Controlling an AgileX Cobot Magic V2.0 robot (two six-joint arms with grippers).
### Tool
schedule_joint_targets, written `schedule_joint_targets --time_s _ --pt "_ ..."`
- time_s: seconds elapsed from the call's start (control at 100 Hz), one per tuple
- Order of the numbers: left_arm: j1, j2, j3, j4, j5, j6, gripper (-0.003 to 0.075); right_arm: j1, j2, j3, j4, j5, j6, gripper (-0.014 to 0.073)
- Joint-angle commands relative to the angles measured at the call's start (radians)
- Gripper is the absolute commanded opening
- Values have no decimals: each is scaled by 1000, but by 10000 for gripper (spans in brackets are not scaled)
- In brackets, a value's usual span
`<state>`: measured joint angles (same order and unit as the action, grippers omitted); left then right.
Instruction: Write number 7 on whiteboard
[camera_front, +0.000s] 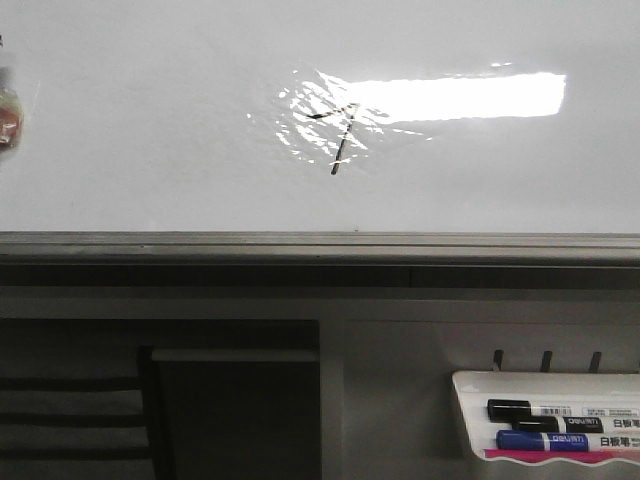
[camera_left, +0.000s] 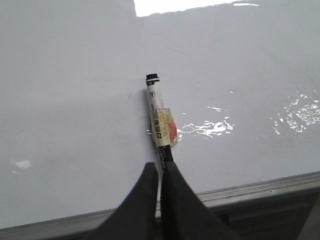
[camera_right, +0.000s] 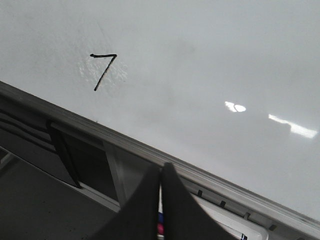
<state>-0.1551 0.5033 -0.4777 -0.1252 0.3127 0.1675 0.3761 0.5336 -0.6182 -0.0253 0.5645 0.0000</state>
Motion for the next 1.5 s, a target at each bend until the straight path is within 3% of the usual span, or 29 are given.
schedule_joint_targets --time_s 0.0,0.19,0.36,0.65,1.019,1.179,1.489 --pt "-6 -2 -26 -9 -85 -6 -20 -5 4 -25 -9 -73 -8 -71" --pt "31 -119 87 28 -178 -6 -20 -5 4 -25 -9 -69 -8 -71" --pt "83 -275 254 -72 -291 -6 -20 -5 4 -25 -9 -69 -8 -71" --pt "132 -490 448 -118 -302 -6 -20 -5 4 -25 -9 -69 -8 -71" --pt "136 -534 512 -115 -362 -8 -20 -5 4 -25 -9 -69 -8 -71" --pt "136 -538 512 63 -358 -198 -20 -5 4 -25 -9 -69 -8 -71" --pt "137 -538 512 74 -354 -207 -20 -5 4 -25 -9 -69 -8 -71"
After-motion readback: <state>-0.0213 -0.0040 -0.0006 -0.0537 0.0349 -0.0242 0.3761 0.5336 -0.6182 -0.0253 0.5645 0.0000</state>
